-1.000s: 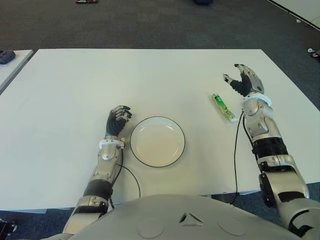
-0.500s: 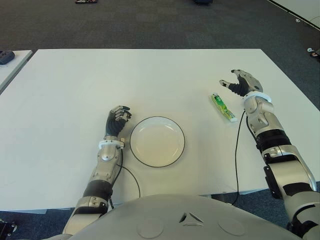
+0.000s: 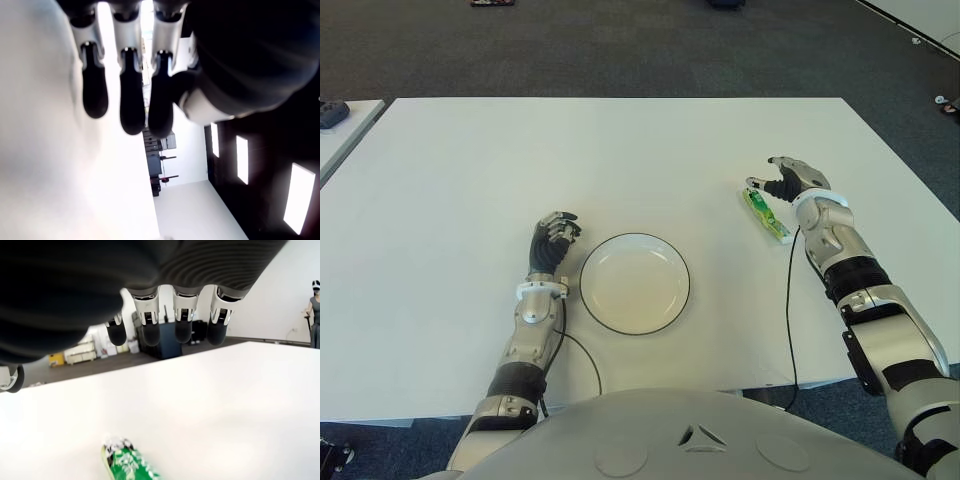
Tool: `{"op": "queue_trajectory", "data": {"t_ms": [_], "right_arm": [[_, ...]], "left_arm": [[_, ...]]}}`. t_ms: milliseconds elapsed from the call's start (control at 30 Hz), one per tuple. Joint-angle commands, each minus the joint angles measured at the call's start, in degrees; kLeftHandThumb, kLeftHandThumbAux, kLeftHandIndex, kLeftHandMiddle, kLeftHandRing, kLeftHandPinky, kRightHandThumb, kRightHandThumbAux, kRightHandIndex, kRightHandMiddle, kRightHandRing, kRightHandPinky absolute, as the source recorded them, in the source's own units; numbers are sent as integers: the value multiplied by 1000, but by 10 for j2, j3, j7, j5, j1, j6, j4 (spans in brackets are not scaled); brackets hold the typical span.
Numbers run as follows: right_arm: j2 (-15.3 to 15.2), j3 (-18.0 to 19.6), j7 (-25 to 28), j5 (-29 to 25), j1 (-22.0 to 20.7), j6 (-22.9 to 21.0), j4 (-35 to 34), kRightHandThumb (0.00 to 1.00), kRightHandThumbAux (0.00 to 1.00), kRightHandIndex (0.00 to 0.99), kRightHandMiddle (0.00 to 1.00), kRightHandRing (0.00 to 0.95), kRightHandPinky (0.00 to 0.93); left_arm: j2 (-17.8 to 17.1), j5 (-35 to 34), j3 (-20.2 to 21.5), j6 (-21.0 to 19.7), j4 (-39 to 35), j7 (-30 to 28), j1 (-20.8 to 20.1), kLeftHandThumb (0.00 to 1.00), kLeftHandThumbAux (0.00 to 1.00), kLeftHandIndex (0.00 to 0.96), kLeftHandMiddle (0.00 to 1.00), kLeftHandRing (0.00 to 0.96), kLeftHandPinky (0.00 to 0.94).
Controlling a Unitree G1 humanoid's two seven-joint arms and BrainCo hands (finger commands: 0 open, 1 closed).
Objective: Put the toothpaste on the table into the plate.
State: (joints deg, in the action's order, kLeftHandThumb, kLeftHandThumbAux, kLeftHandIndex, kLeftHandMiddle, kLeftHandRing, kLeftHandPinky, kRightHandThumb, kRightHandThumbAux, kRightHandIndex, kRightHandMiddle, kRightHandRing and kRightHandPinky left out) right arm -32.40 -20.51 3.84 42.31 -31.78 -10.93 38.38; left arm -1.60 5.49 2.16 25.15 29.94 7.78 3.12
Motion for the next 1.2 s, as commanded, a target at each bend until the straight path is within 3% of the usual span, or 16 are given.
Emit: {"op": "queue_trajectory", "data": {"t_ms": [33, 533, 933, 1200], "right_arm": [[9, -20, 23, 9, 2, -15, 3, 282, 219, 0, 0, 0, 0], [10, -58, 42, 19, 34, -40, -19, 283, 259, 0, 0, 0, 0], [8, -69, 94, 39, 76, -110, -105, 277, 307, 0, 0, 0, 0], [19, -75, 83, 38, 79, -117, -74, 258, 333, 0, 0, 0, 0]], "left_arm": [[5, -4, 1, -20, 23, 0, 19, 696, 722, 429, 544, 541, 514], [5, -4, -1, -10, 21, -3, 21, 695, 723, 429, 553, 545, 527], [7, -11, 1, 8, 23, -3, 24, 695, 723, 430, 567, 546, 525], [7, -5, 2, 7, 17, 8, 29, 697, 723, 430, 573, 559, 535]]}}
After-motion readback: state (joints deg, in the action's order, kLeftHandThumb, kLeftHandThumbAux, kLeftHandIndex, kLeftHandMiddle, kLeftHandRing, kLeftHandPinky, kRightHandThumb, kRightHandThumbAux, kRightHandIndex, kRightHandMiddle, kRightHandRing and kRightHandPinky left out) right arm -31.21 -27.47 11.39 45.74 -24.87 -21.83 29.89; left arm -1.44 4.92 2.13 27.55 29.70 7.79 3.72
